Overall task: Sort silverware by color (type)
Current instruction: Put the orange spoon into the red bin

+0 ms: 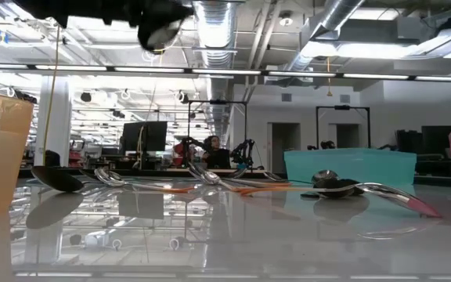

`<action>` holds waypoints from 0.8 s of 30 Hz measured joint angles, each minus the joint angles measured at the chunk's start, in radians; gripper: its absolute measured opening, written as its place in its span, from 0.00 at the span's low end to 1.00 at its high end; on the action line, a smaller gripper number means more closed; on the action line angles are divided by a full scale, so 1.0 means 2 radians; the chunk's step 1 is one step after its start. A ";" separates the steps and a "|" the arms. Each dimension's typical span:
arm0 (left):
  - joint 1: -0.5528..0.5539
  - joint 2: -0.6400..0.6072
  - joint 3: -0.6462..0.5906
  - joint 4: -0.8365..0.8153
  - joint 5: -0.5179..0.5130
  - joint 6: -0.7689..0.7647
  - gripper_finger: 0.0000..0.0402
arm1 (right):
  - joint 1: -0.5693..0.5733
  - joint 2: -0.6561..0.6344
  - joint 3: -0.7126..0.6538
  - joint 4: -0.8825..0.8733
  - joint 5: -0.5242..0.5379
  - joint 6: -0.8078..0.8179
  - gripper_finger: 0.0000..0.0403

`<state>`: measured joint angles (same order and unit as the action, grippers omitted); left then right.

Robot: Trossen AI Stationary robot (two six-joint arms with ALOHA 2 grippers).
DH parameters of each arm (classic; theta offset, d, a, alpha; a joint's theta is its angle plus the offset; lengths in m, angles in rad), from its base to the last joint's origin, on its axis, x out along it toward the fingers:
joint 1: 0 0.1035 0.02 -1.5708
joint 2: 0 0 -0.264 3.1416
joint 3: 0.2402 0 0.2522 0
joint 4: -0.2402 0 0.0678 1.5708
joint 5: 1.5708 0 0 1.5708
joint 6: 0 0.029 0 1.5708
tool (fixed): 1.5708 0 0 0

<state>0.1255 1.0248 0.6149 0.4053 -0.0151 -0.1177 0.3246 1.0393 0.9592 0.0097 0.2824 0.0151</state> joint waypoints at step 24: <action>-0.058 0.140 0.000 0.271 0.022 -0.033 0.00 | -0.021 0.144 0.000 0.184 0.074 -0.073 0.29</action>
<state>0.0093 1.3057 0.6155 0.9465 0.0296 -0.1827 0.2829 1.3267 0.9585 0.3779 0.4301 -0.1315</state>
